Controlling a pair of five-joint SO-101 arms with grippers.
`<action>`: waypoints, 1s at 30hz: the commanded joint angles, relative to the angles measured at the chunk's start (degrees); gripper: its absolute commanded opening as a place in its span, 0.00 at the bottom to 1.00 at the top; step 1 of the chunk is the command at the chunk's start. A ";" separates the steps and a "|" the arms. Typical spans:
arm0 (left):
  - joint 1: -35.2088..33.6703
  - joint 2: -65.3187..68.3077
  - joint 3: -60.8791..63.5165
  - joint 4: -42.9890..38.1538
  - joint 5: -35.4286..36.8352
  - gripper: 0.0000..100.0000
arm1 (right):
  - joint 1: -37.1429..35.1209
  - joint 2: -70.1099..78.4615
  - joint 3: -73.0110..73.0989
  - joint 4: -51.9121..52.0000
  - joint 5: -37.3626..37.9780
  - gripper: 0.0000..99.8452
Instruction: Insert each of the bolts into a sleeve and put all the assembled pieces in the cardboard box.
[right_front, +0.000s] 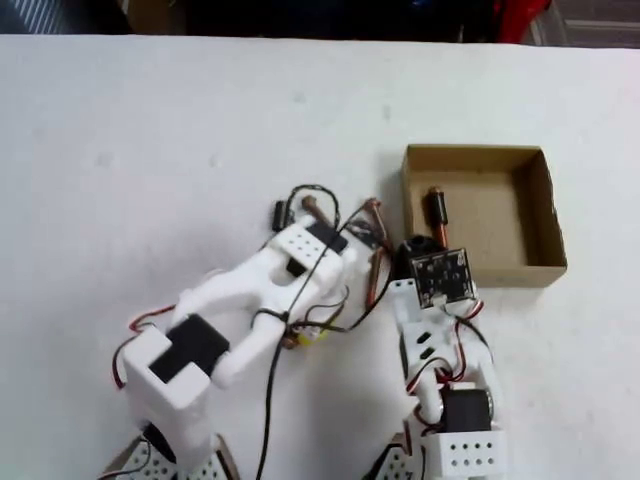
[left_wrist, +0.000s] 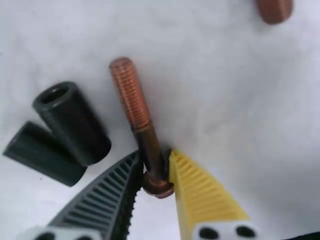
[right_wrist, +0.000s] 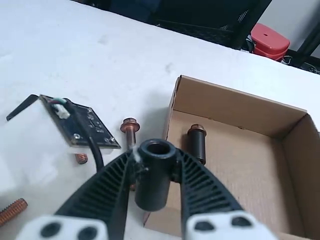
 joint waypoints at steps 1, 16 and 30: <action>1.71 -0.31 0.26 -0.70 -0.70 0.09 | 0.31 -0.75 0.44 -1.19 -0.18 0.02; 2.15 -0.31 0.79 -0.09 -0.79 0.02 | 0.40 -0.75 0.44 -1.19 -0.09 0.02; 3.91 -0.75 -10.64 20.48 -0.79 0.02 | 0.40 -0.75 1.23 -1.54 -0.09 0.02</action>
